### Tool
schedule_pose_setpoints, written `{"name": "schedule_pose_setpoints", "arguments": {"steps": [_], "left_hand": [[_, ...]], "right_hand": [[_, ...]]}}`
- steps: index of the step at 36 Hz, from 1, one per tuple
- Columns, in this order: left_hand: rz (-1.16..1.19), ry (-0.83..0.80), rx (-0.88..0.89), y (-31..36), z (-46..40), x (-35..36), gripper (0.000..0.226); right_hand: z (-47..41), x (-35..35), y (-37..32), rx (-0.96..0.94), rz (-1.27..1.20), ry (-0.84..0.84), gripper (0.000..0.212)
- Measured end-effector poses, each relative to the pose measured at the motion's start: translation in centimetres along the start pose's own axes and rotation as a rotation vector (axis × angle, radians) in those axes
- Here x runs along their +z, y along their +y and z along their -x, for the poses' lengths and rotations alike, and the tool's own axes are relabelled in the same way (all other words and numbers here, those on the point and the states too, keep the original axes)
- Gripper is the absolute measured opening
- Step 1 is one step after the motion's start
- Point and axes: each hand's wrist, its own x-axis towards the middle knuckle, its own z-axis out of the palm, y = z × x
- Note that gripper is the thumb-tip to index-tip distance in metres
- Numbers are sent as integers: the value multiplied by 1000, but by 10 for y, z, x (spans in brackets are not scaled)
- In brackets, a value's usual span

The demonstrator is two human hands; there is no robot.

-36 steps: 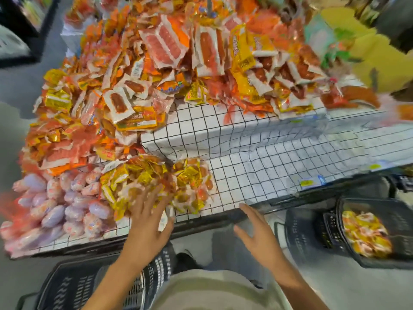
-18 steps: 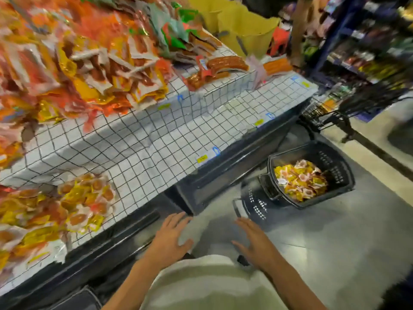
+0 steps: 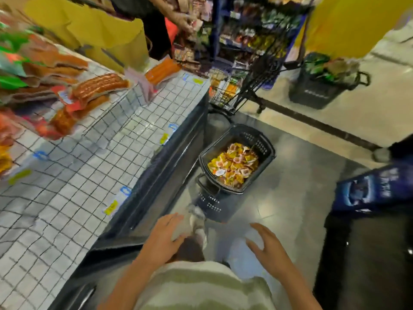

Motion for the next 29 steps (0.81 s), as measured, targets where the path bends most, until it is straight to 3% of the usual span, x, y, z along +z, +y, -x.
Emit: {"name": "schedule_pose_setpoints", "arguments": {"steps": [10,16,23,29], "left_hand": [[9,-64,144,38,-151,-39,55],[-19,-71,218,49,-231,-57,57],[-44,-94,150,55,-284,-74,57],[-5,-53,12,59,-300,-60,56]], "right_hand": [[-55,-60,-18,178,-9,116,54],[-118,-95,-33,190,36,115,53],[-184,-128,-43,89,48,86,53],[-248,-148,-32,73,95,-76,59]]}}
